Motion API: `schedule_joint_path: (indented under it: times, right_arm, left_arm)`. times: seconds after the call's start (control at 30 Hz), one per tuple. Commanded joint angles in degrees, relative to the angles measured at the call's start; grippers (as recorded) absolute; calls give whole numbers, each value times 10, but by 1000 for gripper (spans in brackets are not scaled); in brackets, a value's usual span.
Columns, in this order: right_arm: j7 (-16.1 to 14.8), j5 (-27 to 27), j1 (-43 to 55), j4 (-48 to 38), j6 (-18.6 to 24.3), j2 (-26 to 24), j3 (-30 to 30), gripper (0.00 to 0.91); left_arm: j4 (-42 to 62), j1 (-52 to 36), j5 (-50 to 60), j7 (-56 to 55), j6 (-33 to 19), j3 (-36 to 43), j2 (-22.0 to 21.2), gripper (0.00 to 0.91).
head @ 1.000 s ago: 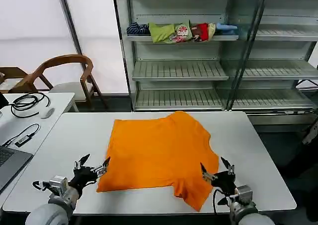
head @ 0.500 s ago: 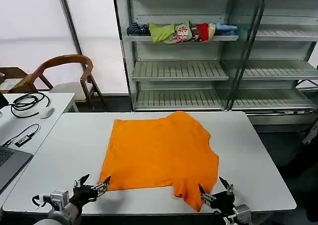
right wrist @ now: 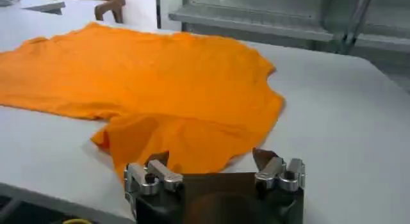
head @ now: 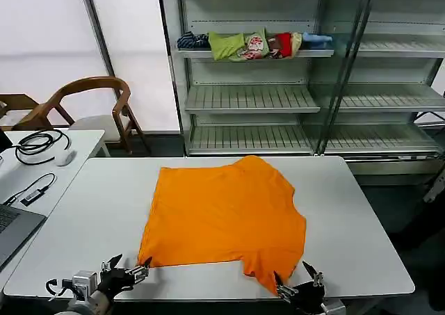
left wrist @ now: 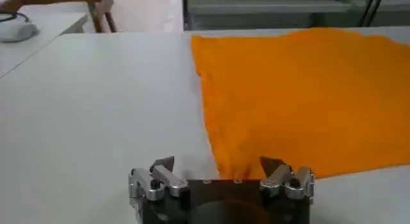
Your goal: Fold and organize the clothes.
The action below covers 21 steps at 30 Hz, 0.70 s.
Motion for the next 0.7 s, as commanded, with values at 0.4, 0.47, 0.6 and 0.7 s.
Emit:
schedule_joint_path:
  times: [0.4, 0.47, 0.6, 0.7]
  right_arm:
    - [8, -2, -16, -5, -6, 2, -7, 907]
    - [9, 1, -15, -6, -8, 2, -8, 907]
    - [10, 6, -15, -7, -11, 3, -11, 0]
    - [10, 13, -17, -4, -13, 2, -10, 0]
  left_arm:
    - [25, -5, 11, 5, 3, 7, 0, 907]
    - [24, -4, 16, 4, 3, 8, 0, 312]
    - [24, -3, 20, 5, 2, 11, 1, 20]
    - [24, -3, 19, 7, -3, 15, 1, 20]
